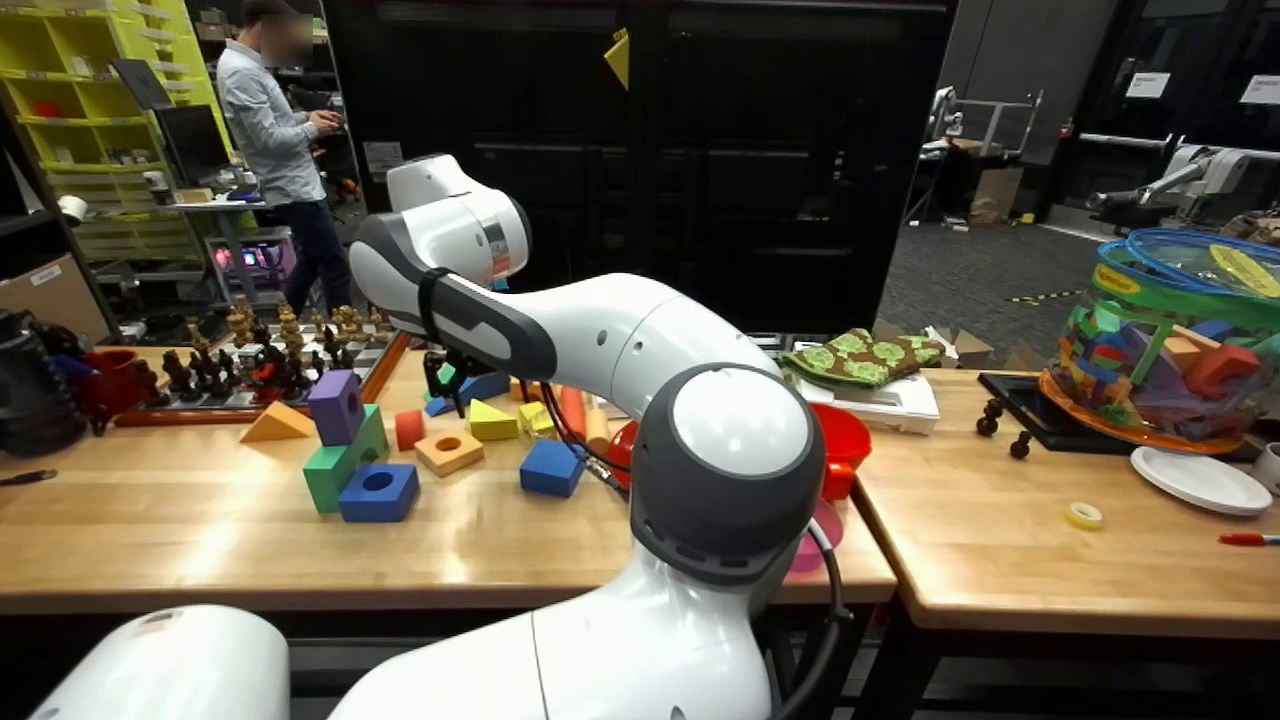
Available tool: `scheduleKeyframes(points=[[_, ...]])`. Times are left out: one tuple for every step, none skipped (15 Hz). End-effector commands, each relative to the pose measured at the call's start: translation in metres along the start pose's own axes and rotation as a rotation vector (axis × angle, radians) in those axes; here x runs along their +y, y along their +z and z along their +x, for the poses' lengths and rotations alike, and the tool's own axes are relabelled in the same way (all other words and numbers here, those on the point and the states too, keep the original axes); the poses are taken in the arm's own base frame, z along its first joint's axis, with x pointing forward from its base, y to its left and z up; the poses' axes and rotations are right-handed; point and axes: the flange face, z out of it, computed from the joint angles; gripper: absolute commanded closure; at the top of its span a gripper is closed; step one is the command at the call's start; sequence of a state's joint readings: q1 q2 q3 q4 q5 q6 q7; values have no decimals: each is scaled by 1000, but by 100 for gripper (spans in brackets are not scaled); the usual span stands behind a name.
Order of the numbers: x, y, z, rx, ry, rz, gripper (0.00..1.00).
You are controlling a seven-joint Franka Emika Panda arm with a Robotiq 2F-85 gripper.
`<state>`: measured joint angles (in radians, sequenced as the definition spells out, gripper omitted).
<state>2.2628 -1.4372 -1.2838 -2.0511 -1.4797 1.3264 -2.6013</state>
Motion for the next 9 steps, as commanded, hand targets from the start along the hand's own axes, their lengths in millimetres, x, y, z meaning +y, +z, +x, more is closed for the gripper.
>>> scheduleKeyframes(points=[[0, -15, 3, -25, -1, 20, 0], [2, -17, 5, -31, -7, 24, 0], [0, -6, 0, -10, 2, 0, 0], [1, -6, 0, -11, 2, -5, 0], [1, -4, 0, -10, -1, -8, 0], [0, -2, 0, -8, 0, -10, 0], [1, 0, 0, -5, 4, -11, 0], [0, 1, 0, -4, 4, -12, 0], [0, 1, 0, -4, 4, -12, 0]])
